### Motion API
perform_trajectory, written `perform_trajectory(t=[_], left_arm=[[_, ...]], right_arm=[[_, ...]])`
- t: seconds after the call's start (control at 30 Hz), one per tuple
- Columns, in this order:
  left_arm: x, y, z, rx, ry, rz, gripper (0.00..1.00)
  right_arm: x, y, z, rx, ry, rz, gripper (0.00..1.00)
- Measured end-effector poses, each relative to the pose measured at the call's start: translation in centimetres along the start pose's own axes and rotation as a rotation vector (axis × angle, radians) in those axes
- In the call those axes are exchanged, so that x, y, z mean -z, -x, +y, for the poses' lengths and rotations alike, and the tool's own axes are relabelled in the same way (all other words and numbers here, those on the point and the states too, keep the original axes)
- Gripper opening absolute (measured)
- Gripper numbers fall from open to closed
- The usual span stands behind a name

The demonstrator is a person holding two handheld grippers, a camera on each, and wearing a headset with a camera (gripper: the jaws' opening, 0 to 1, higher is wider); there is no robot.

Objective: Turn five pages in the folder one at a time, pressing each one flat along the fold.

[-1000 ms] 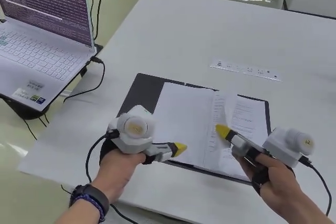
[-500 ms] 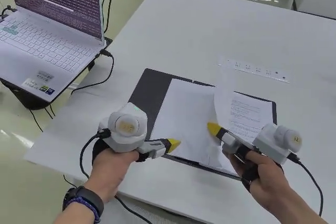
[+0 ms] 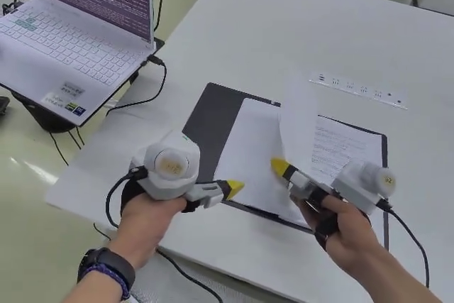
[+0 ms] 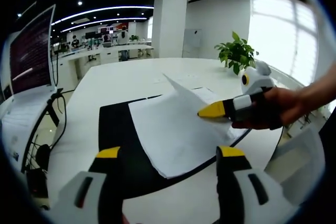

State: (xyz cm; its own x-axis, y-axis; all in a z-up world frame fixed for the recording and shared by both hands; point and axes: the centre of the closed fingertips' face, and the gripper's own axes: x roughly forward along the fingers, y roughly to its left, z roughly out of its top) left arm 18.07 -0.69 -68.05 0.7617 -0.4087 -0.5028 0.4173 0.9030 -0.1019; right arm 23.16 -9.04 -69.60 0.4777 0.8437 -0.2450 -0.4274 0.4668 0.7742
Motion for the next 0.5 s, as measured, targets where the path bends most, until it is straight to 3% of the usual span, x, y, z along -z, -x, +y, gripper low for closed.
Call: perform_trajectory(t=[0.13, 0.5], left_arm=[[0.6, 0.4, 0.7, 0.004, -0.018, 0.023, 0.72], [0.3, 1.6, 2.6, -0.008, -0.002, 0.022, 0.71]], right_arm=[[0.5, -1.1, 0.2, -0.015, -0.022, 0.009, 0.00], [1.7, -4.0, 0.5, -0.038, -0.076, 0.022, 0.00]])
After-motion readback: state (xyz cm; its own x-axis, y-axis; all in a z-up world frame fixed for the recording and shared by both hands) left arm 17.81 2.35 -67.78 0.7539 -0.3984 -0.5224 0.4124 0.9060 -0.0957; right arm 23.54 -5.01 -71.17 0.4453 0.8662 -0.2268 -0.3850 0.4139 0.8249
